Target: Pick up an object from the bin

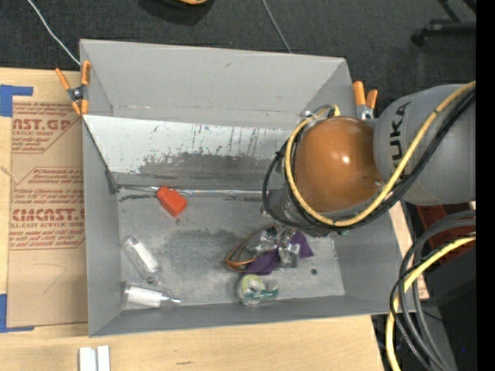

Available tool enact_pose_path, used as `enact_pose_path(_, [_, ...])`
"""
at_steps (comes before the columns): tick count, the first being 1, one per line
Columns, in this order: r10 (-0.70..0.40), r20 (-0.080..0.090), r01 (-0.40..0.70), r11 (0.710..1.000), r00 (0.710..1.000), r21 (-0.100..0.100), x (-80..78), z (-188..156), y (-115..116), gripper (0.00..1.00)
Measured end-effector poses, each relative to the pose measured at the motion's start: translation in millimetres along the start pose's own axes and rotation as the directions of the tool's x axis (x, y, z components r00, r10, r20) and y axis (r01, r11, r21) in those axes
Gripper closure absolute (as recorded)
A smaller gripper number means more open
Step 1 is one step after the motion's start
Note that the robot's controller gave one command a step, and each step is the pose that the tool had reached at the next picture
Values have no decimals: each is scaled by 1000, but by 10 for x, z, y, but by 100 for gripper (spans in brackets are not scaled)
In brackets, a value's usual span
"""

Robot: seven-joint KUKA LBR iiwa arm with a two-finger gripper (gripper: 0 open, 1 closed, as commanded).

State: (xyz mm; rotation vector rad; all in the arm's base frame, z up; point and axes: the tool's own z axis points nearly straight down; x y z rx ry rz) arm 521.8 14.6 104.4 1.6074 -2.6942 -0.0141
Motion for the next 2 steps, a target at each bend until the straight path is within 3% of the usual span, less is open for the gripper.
enact_pose_path(2, [0,3,0,1000,1000,4,-8,-426,-4,100])
